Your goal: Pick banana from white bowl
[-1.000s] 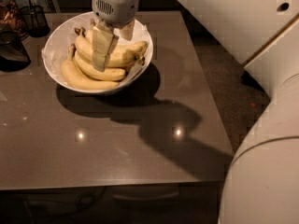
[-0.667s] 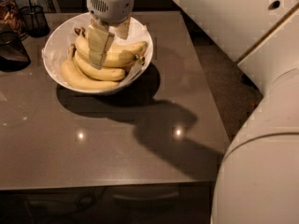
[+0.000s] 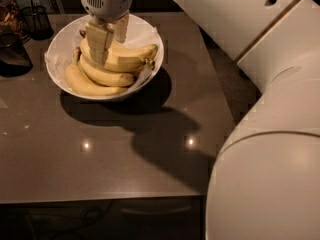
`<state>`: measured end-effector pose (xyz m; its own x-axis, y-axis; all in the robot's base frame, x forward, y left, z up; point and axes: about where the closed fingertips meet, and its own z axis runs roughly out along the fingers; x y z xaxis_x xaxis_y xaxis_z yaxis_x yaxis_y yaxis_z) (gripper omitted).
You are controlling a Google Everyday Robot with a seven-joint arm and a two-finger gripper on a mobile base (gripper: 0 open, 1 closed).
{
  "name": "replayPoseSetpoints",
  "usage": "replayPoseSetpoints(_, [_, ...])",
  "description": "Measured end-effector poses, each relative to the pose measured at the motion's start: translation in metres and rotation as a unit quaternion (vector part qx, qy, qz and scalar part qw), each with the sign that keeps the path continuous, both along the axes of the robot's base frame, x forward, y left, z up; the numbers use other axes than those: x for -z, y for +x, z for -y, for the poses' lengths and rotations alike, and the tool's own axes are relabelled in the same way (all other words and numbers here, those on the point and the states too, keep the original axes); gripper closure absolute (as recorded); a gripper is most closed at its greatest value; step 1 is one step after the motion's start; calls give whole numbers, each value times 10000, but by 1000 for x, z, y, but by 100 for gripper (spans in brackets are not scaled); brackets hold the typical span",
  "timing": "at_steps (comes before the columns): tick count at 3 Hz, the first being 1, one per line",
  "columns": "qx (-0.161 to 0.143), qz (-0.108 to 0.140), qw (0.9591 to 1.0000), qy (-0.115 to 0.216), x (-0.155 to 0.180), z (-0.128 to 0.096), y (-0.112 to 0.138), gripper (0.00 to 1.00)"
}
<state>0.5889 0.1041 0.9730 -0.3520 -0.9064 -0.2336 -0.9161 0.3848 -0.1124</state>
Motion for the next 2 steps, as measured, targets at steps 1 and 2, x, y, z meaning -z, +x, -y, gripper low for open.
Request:
replayPoseSetpoints(1, [-18,4,10000,-26,1,-8,6,42])
replayPoseSetpoints(2, [-44,-24,10000,-58,5,-16,10,40])
